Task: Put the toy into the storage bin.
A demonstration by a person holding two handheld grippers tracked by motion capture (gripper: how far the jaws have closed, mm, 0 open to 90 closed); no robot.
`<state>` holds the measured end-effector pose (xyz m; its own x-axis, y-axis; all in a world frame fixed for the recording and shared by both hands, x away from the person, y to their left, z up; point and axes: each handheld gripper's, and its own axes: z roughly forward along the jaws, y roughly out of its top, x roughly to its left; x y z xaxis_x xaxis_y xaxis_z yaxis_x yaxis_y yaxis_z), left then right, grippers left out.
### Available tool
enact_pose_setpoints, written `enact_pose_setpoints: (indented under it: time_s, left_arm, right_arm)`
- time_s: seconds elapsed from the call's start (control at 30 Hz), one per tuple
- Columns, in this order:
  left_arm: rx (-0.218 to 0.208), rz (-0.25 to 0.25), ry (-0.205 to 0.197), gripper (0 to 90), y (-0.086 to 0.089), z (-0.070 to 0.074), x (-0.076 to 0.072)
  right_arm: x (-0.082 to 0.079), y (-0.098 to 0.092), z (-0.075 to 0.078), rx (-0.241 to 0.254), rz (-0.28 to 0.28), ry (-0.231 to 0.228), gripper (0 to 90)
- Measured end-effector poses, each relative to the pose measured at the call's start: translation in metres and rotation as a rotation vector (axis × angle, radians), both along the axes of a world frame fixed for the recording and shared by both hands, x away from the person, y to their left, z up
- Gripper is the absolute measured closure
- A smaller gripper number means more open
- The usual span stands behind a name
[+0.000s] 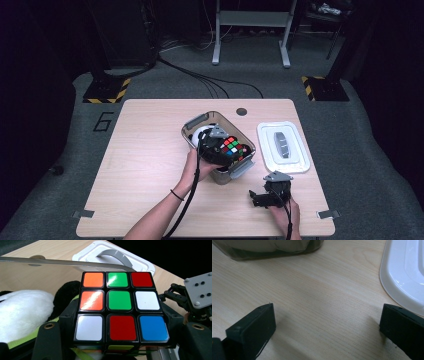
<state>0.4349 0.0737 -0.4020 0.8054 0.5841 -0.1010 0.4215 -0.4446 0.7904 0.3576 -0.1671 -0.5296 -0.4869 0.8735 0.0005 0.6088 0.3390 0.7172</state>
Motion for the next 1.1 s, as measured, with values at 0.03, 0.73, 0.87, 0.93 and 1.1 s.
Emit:
enact_pose_setpoints:
  time_s: [0.03, 0.73, 0.87, 0.93, 1.1]
  left_arm:
    - [0.001, 0.002, -0.005, 33.9, -0.001, -0.001, -0.001]
    - [0.011, -0.006, -0.084, 26.5, 0.013, 0.034, -0.014]
    - [0.02, -0.015, -0.074, 33.0, 0.013, 0.032, -0.006]
    - [0.019, -0.021, -0.053, 36.1, 0.013, 0.028, -0.003]
    - [0.023, -0.054, -0.029, 40.7, 0.012, 0.023, 0.001]
  right_arm:
    - [0.0, 0.0, 0.0, 0.0, 0.0, 0.0, 0.0]
    - [0.0, 0.0, 0.0, 0.0, -0.005, -0.001, 0.0]
    - [0.0, 0.0, 0.0, 0.0, -0.005, -0.001, 0.0]
    - [0.0, 0.0, 0.0, 0.0, 0.001, 0.0, 0.0]
    - [0.0, 0.0, 0.0, 0.0, 0.0, 0.0, 0.0]
